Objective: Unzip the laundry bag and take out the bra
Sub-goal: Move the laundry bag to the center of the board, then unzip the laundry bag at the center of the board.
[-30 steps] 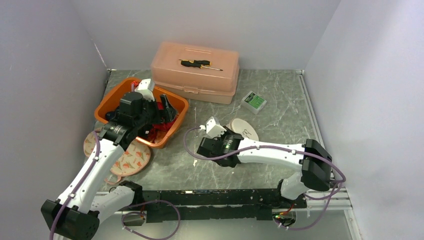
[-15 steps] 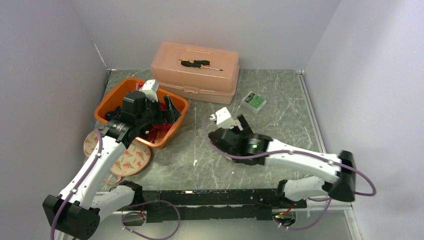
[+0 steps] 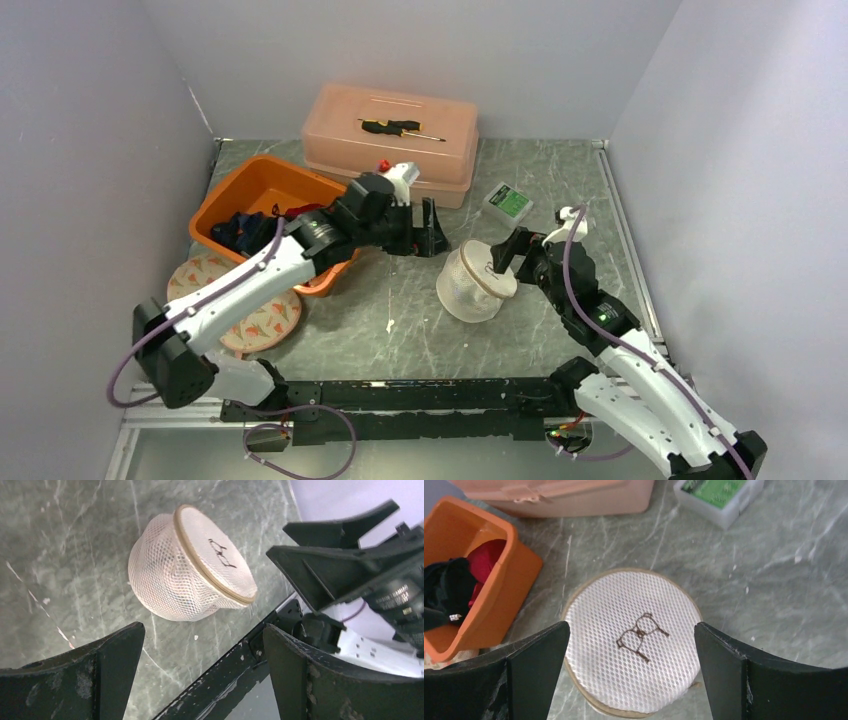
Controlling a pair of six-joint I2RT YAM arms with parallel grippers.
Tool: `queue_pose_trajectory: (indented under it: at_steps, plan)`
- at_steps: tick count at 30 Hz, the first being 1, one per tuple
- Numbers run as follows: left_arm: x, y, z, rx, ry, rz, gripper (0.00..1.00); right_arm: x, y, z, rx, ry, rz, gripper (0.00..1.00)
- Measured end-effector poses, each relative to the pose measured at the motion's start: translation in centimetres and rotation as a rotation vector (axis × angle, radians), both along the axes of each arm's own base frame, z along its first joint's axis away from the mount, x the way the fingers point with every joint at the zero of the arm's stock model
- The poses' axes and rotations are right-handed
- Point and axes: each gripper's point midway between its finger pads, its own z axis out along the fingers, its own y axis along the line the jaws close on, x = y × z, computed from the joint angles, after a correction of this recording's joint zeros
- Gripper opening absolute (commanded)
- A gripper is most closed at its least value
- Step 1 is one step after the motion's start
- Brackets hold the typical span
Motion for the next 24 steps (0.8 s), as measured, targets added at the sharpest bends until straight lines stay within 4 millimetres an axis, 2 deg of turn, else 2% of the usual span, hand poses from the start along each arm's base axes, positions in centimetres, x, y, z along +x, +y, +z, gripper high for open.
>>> queue_pose_trajectory:
  at_steps: [4, 8, 11, 14, 18, 24]
  plan:
    - [0.1, -1.6, -3.2, 0.032, 0.124, 0.080, 0.94, -0.1, -0.6, -2.6, 0.093, 0.066, -0.054, 1.00]
    - [0.5, -2.9, -5.4, 0.027, 0.231, 0.159, 0.94, -0.1, -1.4, -2.6, 0.178, 0.066, -0.102, 0.99]
    - [1.0, -4.2, -6.2, 0.006, 0.290, 0.186, 0.92, 0.3, -1.9, -2.2, 0.231, 0.055, -0.134, 0.99]
    - [1.8, -5.8, -6.9, -0.009, 0.328, 0.199, 0.90, 0.3, -2.3, -2.9, 0.260, 0.065, -0.145, 0.99]
    - [1.9, -7.1, -8.0, -0.001, 0.359, 0.197, 0.82, -0.2, -2.2, -4.6, 0.268, 0.093, -0.131, 0.99]
    - [2.0, -8.2, -9.2, 0.009, 0.389, 0.172, 0.63, -0.8, -1.6, -4.2, 0.293, 0.056, -0.078, 0.98]
